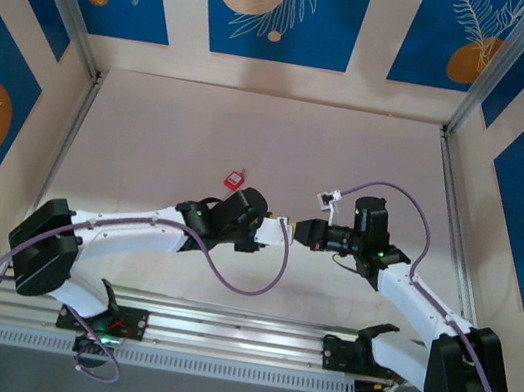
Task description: Unlock with the key
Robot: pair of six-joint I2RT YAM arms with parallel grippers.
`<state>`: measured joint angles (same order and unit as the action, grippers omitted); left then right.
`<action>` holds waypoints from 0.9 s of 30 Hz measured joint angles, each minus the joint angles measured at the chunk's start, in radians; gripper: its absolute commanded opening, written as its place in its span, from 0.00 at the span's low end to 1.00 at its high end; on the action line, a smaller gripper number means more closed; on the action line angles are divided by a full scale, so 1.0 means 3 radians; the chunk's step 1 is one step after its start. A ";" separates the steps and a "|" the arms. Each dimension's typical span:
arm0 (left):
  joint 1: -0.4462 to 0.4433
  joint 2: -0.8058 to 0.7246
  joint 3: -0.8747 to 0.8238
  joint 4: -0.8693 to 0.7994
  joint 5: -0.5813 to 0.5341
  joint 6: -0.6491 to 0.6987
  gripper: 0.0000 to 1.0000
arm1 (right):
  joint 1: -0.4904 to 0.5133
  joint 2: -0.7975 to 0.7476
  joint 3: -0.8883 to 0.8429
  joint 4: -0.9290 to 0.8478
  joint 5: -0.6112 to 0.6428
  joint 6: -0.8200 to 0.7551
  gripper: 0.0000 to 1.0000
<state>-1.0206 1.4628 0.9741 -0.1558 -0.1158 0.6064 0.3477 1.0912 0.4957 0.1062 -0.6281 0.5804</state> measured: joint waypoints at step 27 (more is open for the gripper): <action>-0.0050 -0.0005 0.0018 -0.0053 -0.0024 0.0009 0.21 | 0.0032 0.0278 0.0086 0.0065 -0.0065 -0.0036 0.00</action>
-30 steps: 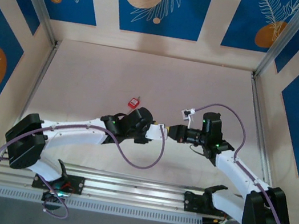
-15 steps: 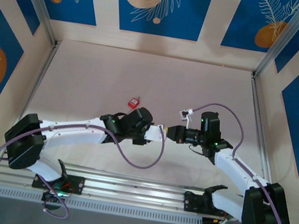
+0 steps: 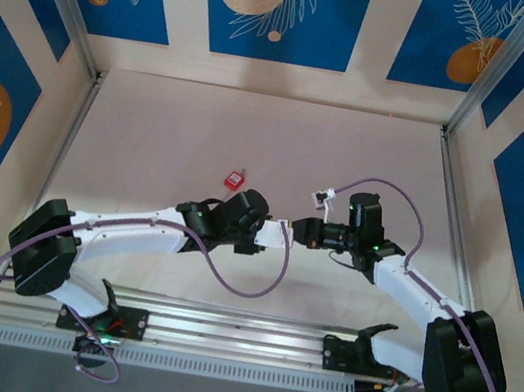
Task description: Unlock with the key
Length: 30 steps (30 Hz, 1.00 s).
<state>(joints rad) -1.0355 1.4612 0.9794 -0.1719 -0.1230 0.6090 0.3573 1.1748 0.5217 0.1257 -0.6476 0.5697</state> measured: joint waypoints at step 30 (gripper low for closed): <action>-0.0011 0.0072 0.0000 0.0305 -0.0231 0.0167 0.19 | 0.0020 -0.0086 0.0025 0.0109 0.0331 0.0230 0.24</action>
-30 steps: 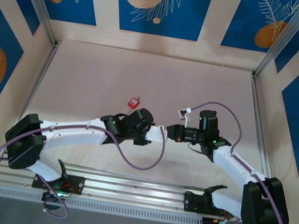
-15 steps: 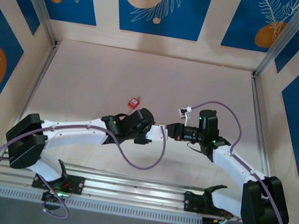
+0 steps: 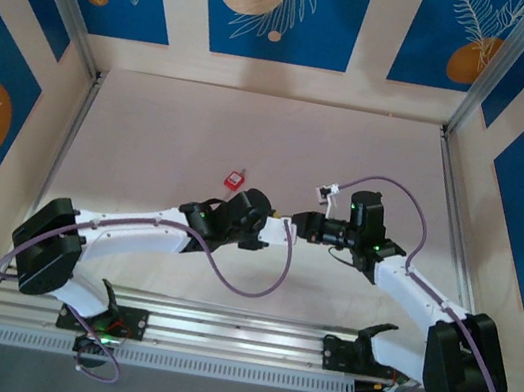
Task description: Unlock with the key
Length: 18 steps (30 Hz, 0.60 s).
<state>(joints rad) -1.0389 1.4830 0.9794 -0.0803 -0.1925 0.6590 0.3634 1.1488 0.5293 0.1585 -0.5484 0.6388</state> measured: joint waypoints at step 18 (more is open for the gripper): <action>-0.0057 0.0211 -0.0001 0.0518 -0.0017 0.0083 0.18 | -0.0388 -0.0528 -0.0017 -0.0336 0.0416 0.0224 0.38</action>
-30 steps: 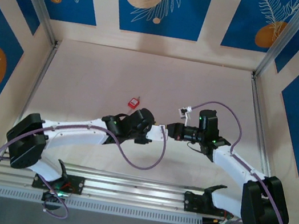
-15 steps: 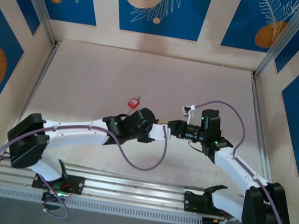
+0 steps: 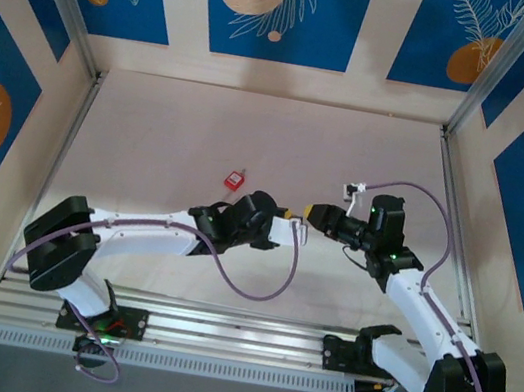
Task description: Unlock with the key
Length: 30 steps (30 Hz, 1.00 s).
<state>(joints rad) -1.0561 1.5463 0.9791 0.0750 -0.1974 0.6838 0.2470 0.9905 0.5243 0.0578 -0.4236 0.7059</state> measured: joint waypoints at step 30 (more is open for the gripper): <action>-0.0081 0.0182 -0.0600 0.1656 -0.1127 0.0960 0.17 | -0.0117 -0.0033 -0.0046 -0.0066 0.0019 0.0008 0.38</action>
<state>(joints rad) -1.0805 1.6009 0.7990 0.5716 -0.5354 0.9718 0.2119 0.9806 0.5106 0.0380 -0.4179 0.7082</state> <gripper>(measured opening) 0.201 0.386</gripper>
